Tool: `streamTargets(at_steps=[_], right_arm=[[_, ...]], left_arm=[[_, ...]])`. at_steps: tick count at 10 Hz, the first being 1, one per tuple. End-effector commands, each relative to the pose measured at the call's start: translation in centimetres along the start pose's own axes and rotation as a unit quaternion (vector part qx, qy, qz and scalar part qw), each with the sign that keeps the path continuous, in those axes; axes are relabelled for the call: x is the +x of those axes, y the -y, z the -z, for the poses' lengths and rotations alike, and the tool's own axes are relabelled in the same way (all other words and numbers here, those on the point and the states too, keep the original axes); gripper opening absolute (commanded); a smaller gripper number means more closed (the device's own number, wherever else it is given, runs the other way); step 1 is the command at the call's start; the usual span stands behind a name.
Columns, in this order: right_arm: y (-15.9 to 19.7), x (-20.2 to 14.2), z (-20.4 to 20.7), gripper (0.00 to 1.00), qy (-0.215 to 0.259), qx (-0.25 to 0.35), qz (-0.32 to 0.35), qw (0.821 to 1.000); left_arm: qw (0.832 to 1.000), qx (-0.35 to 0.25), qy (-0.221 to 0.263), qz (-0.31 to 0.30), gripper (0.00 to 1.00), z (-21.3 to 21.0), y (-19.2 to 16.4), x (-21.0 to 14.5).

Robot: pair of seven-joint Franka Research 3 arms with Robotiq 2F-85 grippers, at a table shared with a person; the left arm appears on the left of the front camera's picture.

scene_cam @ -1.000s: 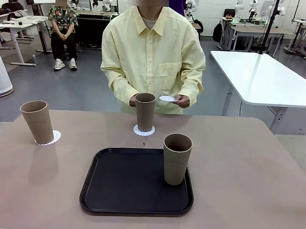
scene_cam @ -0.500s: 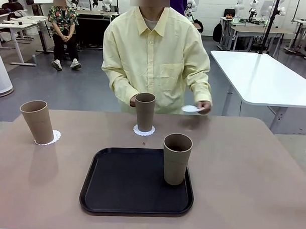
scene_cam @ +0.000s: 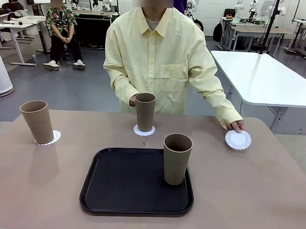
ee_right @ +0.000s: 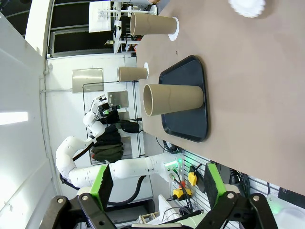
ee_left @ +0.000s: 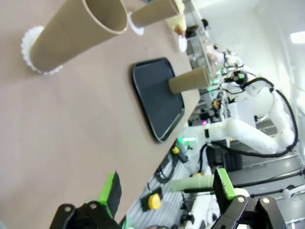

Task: Place coasters on the table and set cups on them.
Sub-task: Take one Reusable plastic cup from the Flat Tray and place it on a coaster set by the human.

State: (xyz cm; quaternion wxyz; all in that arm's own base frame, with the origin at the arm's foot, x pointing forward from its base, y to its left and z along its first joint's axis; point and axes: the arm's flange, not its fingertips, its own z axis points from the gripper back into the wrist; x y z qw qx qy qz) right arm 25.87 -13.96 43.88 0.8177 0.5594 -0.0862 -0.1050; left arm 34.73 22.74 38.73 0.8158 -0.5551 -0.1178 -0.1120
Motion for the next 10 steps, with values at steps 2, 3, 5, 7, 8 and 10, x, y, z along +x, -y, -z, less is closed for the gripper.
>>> streamTargets(at_steps=[2,3,5,7,8,10], right_arm=[[-0.03,0.07,-0.02,1.00,-0.001,0.007,-0.001,1.000],[-0.03,0.07,-0.02,1.00,-0.001,0.007,-0.001,1.000],[-0.03,0.07,-0.02,1.00,-0.001,0.007,-0.001,1.000],[-0.03,0.07,-0.02,1.00,-0.001,0.007,-0.001,1.000],[-0.03,0.07,-0.02,1.00,-0.001,0.007,-0.001,1.000],[-0.03,0.07,-0.02,1.00,-0.001,0.007,-0.001,1.000]], left_arm=[[1.000,0.002,-0.002,0.002,1.00,0.01,0.24,0.10],[1.000,0.002,-0.002,0.002,1.00,0.01,0.24,0.10],[1.000,0.002,-0.002,0.002,1.00,0.01,0.24,0.10],[1.000,0.002,-0.002,0.002,1.00,0.01,0.24,0.10],[1.000,0.002,-0.002,0.002,1.00,0.01,0.24,0.10],[1.000,0.002,-0.002,0.002,1.00,0.01,0.24,0.10]])
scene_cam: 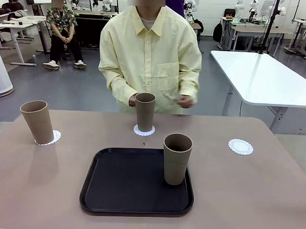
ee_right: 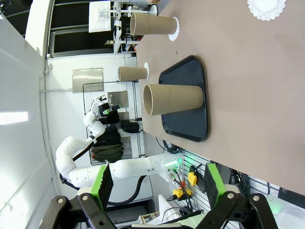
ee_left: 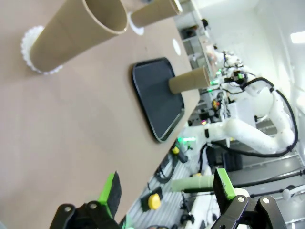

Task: Place coasters on the table and set cups on them.
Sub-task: Take one Reusable plastic cup from the Flat Tray and place it on a coaster set by the human.

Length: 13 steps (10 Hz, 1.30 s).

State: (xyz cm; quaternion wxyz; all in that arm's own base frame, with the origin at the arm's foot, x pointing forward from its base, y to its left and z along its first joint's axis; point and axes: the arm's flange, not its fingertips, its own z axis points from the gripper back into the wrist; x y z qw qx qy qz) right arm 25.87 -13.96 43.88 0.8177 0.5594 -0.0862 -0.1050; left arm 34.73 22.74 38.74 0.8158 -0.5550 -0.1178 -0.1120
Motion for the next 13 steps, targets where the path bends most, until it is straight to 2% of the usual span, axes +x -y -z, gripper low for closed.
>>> streamTargets(at_steps=[1,7,8,9,11,12,13], right_arm=[[0.0,0.1,0.0,1.00,-0.001,0.007,-0.001,1.000],[0.0,0.0,0.0,1.00,0.000,0.000,0.000,1.000],[-1.4,0.7,1.1,1.00,-0.008,-0.020,-0.039,0.999],[-3.7,1.7,2.7,1.00,-0.016,-0.041,-0.113,0.993],[-7.7,2.4,6.0,1.00,-0.101,-0.092,-0.298,0.945],[-9.2,2.2,7.9,1.00,-0.141,-0.131,-0.367,0.910],[-10.2,1.2,10.2,1.00,-0.172,-0.169,-0.435,0.868]], left_arm=[[1.000,0.001,-0.002,0.002,1.00,0.0,0.2,0.1],[1.000,0.001,-0.002,0.002,1.00,0.0,0.2,0.1],[1.000,0.001,-0.002,0.002,1.00,0.0,0.2,0.1],[1.000,0.001,-0.002,0.002,1.00,0.0,0.2,0.1],[1.000,0.001,-0.002,0.002,1.00,0.0,0.2,0.1],[1.000,0.001,-0.002,0.002,1.00,0.0,0.2,0.1],[1.000,0.001,-0.002,0.002,1.00,0.0,0.2,0.1]])
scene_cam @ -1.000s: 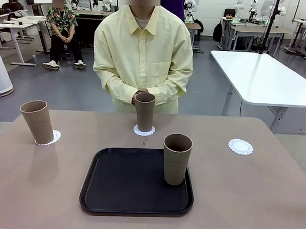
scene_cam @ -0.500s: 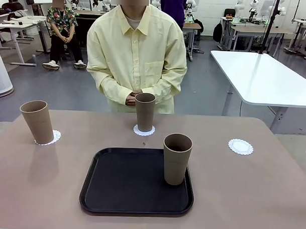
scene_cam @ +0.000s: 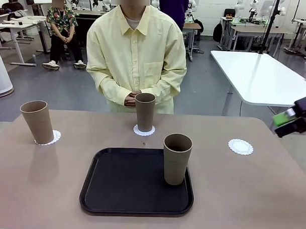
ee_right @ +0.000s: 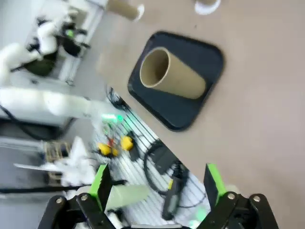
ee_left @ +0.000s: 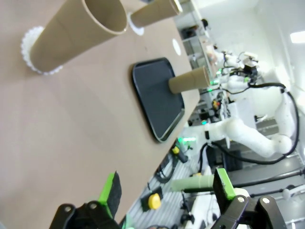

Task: Place coasters on the table and set cups on them.
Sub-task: Take one Reusable plastic cup from the Flat Tray and place it on a coaster set by the human.

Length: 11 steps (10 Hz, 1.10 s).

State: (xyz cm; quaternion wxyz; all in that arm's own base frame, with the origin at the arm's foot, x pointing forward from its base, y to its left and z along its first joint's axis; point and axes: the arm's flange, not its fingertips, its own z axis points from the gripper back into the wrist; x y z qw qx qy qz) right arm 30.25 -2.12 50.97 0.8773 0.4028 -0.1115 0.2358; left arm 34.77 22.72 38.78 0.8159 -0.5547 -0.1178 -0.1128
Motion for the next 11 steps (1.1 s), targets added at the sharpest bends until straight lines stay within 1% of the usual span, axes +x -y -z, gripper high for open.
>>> streamTargets(at_steps=[1,2,3,4,5,6,7,8,11], right_arm=[[-0.8,0.5,3.3,1.00,-0.041,-0.112,-0.187,0.975],[-1.7,0.8,5.0,1.00,-0.060,-0.141,-0.225,0.962],[-2.2,1.4,6.3,1.00,-0.062,-0.166,-0.250,0.952],[-2.2,1.9,7.3,1.00,-0.037,-0.200,-0.283,0.937],[-2.2,2.5,8.2,1.00,-0.020,-0.218,-0.307,0.926],[-1.9,2.6,8.7,1.00,-0.024,-0.222,-0.317,0.922],[-1.5,2.6,8.8,1.00,-0.034,-0.207,-0.302,0.930],[-3.8,4.7,6.2,1.00,-0.044,-0.224,-0.306,0.924],[-3.8,4.7,6.2,1.00,-0.044,-0.224,-0.306,0.924]], left_arm=[[1.000,0.001,-0.002,0.001,1.00,0.0,0.2,0.0],[1.000,0.001,-0.002,0.001,1.00,0.0,0.2,0.0],[1.000,0.001,-0.002,0.001,1.00,0.0,0.2,0.0],[1.000,0.001,-0.002,0.001,1.00,0.0,0.2,0.0],[1.000,0.001,-0.002,0.001,1.00,0.0,0.2,0.0],[1.000,0.001,-0.002,0.001,1.00,0.0,0.2,0.0],[1.000,0.001,-0.002,0.001,1.00,0.0,0.2,0.0],[1.000,0.001,-0.002,0.001,1.00,0.0,0.2,0.0],[1.000,0.001,-0.002,0.001,1.00,0.0,0.2,0.0]])
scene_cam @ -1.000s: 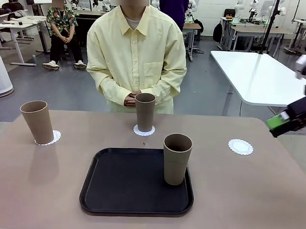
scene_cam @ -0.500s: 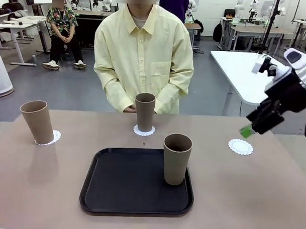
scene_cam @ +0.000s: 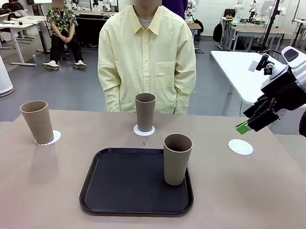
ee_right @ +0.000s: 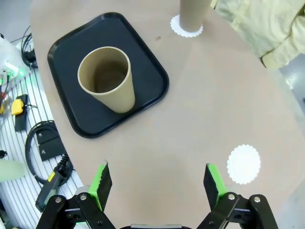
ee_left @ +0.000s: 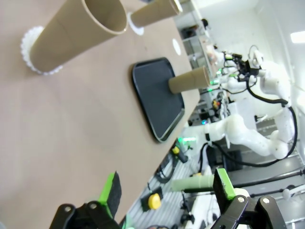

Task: Place coasters on the table and set cups on them.
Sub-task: Take one Reusable plastic cup from the Flat Tray and place it on a coaster set by the human.

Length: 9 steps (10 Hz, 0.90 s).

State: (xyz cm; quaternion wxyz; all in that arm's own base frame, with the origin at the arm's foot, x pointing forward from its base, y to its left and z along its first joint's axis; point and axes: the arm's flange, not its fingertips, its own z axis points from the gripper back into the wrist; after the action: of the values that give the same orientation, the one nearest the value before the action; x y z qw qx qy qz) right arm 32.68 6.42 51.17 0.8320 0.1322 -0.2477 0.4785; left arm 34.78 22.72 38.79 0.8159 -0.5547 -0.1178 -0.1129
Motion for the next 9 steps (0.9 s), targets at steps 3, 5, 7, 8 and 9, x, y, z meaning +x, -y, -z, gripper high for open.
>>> streamTargets(at_steps=[3,5,7,8,9], right_arm=[[2.7,-1.5,1.0,1.00,0.059,0.071,-0.109,0.990],[6.0,-3.0,5.2,1.00,0.121,0.125,-0.176,0.969],[7.5,-4.5,8.2,1.00,0.186,0.159,-0.171,0.955],[7.7,-5.4,9.6,1.00,0.215,0.184,-0.180,0.942],[7.7,-6.0,11.1,1.00,0.219,0.186,-0.184,0.940]], left_arm=[[1.000,0.001,-0.002,0.001,1.00,0.0,0.2,0.0],[1.000,0.001,-0.002,0.001,1.00,0.0,0.2,0.0],[1.000,0.001,-0.002,0.001,1.00,0.0,0.2,0.0],[1.000,0.001,-0.002,0.001,1.00,0.0,0.2,0.0],[1.000,0.001,-0.002,0.001,1.00,0.0,0.2,0.0]])
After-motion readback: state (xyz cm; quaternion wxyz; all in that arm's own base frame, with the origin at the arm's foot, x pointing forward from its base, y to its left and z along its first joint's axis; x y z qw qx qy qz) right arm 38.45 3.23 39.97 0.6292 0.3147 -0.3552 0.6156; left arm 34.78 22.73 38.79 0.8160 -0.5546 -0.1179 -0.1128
